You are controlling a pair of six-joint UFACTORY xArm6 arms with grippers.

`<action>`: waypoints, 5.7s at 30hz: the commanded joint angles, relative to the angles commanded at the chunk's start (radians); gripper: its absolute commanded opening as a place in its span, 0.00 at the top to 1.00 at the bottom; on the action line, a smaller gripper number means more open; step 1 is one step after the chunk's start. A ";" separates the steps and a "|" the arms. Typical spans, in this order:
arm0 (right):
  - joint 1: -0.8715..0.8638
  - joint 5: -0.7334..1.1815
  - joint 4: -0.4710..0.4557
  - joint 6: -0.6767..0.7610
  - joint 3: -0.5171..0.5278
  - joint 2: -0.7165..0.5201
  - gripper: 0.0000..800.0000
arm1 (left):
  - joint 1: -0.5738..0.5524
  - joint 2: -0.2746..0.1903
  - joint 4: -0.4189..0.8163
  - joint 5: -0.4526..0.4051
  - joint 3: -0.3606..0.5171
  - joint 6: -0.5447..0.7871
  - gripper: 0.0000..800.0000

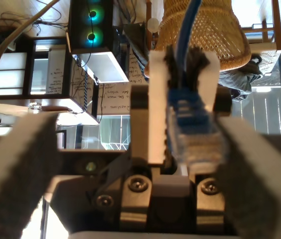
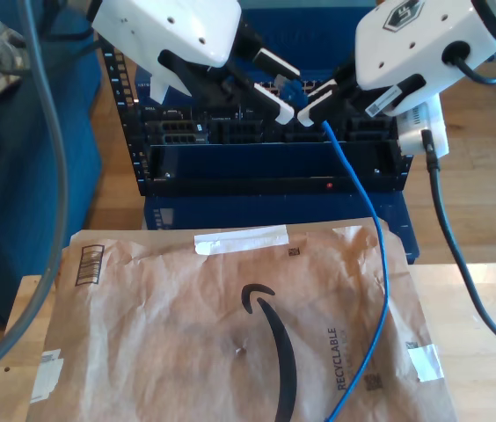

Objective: Grab the cable and plug it in

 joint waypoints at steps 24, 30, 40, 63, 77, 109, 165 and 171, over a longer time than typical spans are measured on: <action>0.002 0.000 0.002 0.000 0.000 0.003 1.00 | 0.003 -0.005 0.005 -0.035 0.006 -0.002 0.97; 0.002 0.000 0.002 0.000 0.000 0.002 1.00 | 0.005 -0.003 0.003 -0.035 0.014 -0.002 0.99; 0.002 0.000 0.000 0.000 0.000 0.000 0.99 | 0.003 0.000 0.003 -0.034 0.012 -0.018 1.00; 0.011 -0.143 -0.055 -0.138 0.026 -0.084 0.00 | 0.012 0.028 -0.002 0.009 0.006 -0.092 1.00; 0.028 -0.270 -0.069 -0.261 0.158 -0.255 0.00 | 0.167 0.158 -0.212 0.164 0.005 -0.190 1.00; 0.425 -0.928 -0.068 -0.473 0.450 -0.474 0.02 | 0.242 0.358 -0.572 0.511 -0.037 -0.400 1.00; 0.562 -1.131 -0.068 -0.470 0.414 -0.347 0.44 | 0.242 0.362 -0.654 0.583 -0.038 -0.417 0.98; 0.562 -1.138 -0.066 -0.470 0.423 -0.347 0.50 | 0.242 0.362 -0.654 0.585 -0.038 -0.417 0.98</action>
